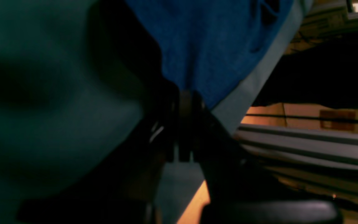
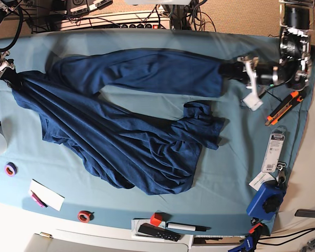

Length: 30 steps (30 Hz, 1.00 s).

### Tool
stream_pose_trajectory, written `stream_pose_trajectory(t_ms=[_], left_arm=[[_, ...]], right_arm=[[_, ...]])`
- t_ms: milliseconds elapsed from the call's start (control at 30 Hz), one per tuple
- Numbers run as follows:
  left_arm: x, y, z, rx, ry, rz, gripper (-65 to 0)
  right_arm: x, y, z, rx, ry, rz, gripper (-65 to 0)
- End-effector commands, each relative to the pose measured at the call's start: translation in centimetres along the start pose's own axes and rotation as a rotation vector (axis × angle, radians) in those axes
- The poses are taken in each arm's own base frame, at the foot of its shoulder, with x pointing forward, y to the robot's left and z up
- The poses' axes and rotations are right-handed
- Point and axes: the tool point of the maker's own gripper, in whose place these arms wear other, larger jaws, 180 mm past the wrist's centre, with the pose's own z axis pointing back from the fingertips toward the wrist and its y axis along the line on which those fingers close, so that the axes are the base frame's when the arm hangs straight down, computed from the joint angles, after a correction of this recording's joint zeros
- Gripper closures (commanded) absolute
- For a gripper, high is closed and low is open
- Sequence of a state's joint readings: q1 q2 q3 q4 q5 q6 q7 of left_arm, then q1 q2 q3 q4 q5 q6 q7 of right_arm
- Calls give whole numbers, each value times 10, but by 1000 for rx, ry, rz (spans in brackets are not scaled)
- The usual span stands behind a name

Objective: Layout the t-shirt on the table in an organized manner, then fold the t-shirt properly
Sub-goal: 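Grasp the long stretched shirt part with the left gripper and pull it outward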

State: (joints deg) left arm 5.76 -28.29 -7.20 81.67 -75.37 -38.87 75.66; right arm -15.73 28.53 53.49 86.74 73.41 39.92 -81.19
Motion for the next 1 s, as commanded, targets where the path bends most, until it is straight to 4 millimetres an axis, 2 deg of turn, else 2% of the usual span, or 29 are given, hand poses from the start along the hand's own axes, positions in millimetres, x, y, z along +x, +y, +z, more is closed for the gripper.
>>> stream_pose_trajectory(t_ms=[0, 200, 467, 567, 700, 967], left_arm=[[8, 2, 13, 10, -28, -13, 0], [-1, 25, 53, 112, -37, 2, 0], [10, 43, 95, 215, -90, -1, 0], [11, 45, 99, 224, -91, -3, 0], [11, 45, 99, 224, -92, -3, 0], [12, 45, 99, 224, -95, -4, 0]], right_arm=[[18, 1, 6, 0, -45, 36, 0], [18, 1, 6, -1, -44, 36, 0], [14, -5, 6, -34, -17, 42, 0], [5, -18, 7, -109, 32, 58, 0], [5, -34, 6, -200, -4, 70, 0], [-16, -42, -6, -277, -31, 47, 0]])
